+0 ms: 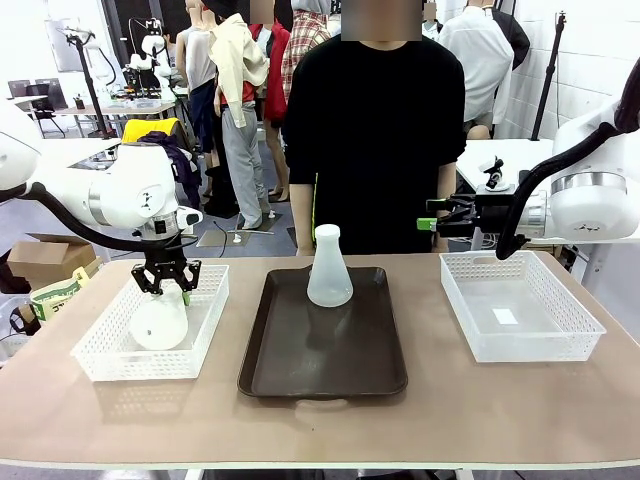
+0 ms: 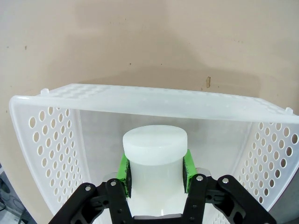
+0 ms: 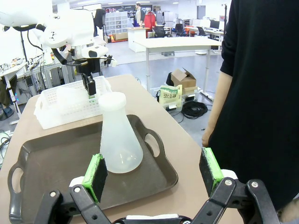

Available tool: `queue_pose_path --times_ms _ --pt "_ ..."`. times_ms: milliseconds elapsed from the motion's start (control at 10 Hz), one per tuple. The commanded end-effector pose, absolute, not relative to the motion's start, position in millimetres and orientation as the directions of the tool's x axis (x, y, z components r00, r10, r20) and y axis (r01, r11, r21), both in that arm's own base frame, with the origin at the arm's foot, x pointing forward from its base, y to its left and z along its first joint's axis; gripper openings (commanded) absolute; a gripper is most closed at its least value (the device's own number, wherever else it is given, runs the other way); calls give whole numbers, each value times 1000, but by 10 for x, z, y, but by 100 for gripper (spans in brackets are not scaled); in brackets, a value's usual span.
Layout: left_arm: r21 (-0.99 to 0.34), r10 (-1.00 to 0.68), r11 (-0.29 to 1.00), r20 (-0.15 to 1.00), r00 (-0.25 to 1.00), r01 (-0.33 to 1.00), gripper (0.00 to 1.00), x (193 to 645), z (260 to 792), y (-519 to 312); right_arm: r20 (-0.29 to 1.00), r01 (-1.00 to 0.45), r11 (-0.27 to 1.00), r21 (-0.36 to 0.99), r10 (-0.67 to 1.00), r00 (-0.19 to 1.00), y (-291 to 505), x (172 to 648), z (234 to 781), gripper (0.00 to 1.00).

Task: Prepare the laboratory tools.
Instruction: Place the picked Big flask upright in the Handle tray as directed by the person.

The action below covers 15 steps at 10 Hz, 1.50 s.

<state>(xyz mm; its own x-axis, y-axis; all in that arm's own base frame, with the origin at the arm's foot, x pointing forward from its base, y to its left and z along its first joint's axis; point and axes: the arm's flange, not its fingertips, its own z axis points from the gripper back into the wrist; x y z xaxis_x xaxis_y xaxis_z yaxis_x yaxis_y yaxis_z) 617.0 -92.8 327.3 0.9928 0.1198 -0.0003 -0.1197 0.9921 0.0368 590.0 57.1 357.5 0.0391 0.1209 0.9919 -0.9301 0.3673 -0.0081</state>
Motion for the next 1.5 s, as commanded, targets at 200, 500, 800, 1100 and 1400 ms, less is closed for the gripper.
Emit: queue_pose_path --times_ms 200,500,800,1100,1400 --pt "39 116 992 10 993 -116 0 6180 3280 -928 991 -928 372 -6 125 44 585 5893 3576 100" --pt "39 116 992 10 993 -116 0 6180 3280 -928 991 -928 372 -6 125 44 585 5893 3576 100" --pt "39 116 992 10 993 -116 0 6180 3280 -928 991 -928 372 -6 125 44 585 5893 3576 100" --pt "39 116 992 10 993 -116 0 6180 3280 -928 991 -928 372 -6 125 44 585 5893 3576 100" --pt "35 119 992 -3 993 -119 0 6149 3263 -899 991 -928 372 -6 125 44 585 5893 3576 100"
